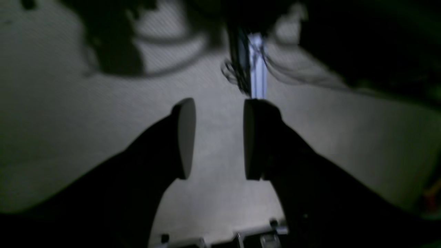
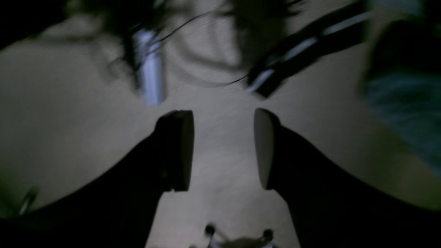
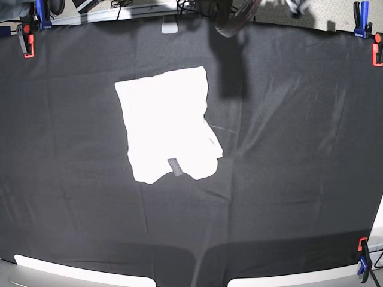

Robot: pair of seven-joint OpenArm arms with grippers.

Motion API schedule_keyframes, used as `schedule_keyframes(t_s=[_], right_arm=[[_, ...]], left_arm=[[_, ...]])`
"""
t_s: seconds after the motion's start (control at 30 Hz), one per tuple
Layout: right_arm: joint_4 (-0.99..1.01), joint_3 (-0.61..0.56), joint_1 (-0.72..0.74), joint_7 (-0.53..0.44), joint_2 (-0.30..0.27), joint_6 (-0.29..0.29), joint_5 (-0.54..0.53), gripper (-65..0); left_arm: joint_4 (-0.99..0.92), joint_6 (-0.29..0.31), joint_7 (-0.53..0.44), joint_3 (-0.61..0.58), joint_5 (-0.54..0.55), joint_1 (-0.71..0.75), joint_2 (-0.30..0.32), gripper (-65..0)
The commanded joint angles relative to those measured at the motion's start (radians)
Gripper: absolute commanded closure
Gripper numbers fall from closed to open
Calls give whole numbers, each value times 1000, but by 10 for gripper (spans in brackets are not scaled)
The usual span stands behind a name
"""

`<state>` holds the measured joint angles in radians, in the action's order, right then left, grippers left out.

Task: Layout the t-shirt on the table in an organized manner, then fold the t-shirt properly

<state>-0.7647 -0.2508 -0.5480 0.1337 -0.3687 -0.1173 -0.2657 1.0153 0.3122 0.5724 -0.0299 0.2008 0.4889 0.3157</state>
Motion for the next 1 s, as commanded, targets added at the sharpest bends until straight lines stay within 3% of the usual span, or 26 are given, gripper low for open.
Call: schedule_keyframes(t_s=[0.0, 0.1, 0.17, 0.27, 0.4, 0.43, 0.47, 0.5, 0.6, 0.63, 0.67, 0.73, 0.77, 0.8, 0.9, 0.93, 0.97], right_arm=[[-3, 3, -11, -8, -11, 18, -3, -269], [-3, 3, -11, -31, -10, 30, -4, -269], [-3, 3, -11, -50, -11, -5, -5, -269], [-3, 3, -11, -71, -11, -102, -3, -269], [-3, 3, -12, -69, -13, -306, 34, -269], [-3, 3, -12, -61, -13, -312, 61, -269], [-3, 3, -13, -43, -13, -287, 82, -269], [-3, 3, -12, -17, -12, -220, 83, -269], [-5, 3, -12, 12, -8, 98, 84, -269], [-5, 3, -12, 3, -8, 180, 84, -269], [-5, 3, -12, -10, -11, 234, 83, -269], [-5, 3, -11, -13, -14, 231, 59, -269], [-5, 3, -11, -8, -18, 161, 41, -269], [-5, 2, -12, 4, -26, 34, 35, -270], [-5, 2, -12, 71, -64, -470, 35, -269], [-5, 2, -12, 106, -76, -581, 35, -270], [-4, 2, -12, 154, -87, -581, 34, -270]], left_arm=[[4, -3, 14, 3, -17, 15, 8, -216], [4, -3, 49, 3, -17, 15, 9, -216], [-2, -3, 51, 3, -17, 15, 8, -216], [-24, -3, 48, 3, -17, 2, 7, -216], [-68, -3, 47, 3, -17, -28, -2, -216], [-74, -2, 48, 3, -17, -33, -5, -216], [-77, -2, 48, 3, -17, -37, -8, -216], [-78, -3, 49, 3, -17, -40, -11, -216], [-78, -3, 51, 3, -17, -43, -23, -216], [-78, -3, 51, 3, -17, -43, -27, -216], [-78, -3, 50, 3, -18, -43, -32, -216], [-78, -3, 47, 3, -17, -44, -39, -216], [-78, -3, 48, 3, -17, -44, -42, -216], [-78, -3, 48, 3, -18, -45, -45, -216], [-78, -3, 48, 3, -17, -46, -51, -216], [-78, -3, 48, 3, -18, -46, -52, -216], [-78, -2, 47, 3, -18, -46, -52, -216]])
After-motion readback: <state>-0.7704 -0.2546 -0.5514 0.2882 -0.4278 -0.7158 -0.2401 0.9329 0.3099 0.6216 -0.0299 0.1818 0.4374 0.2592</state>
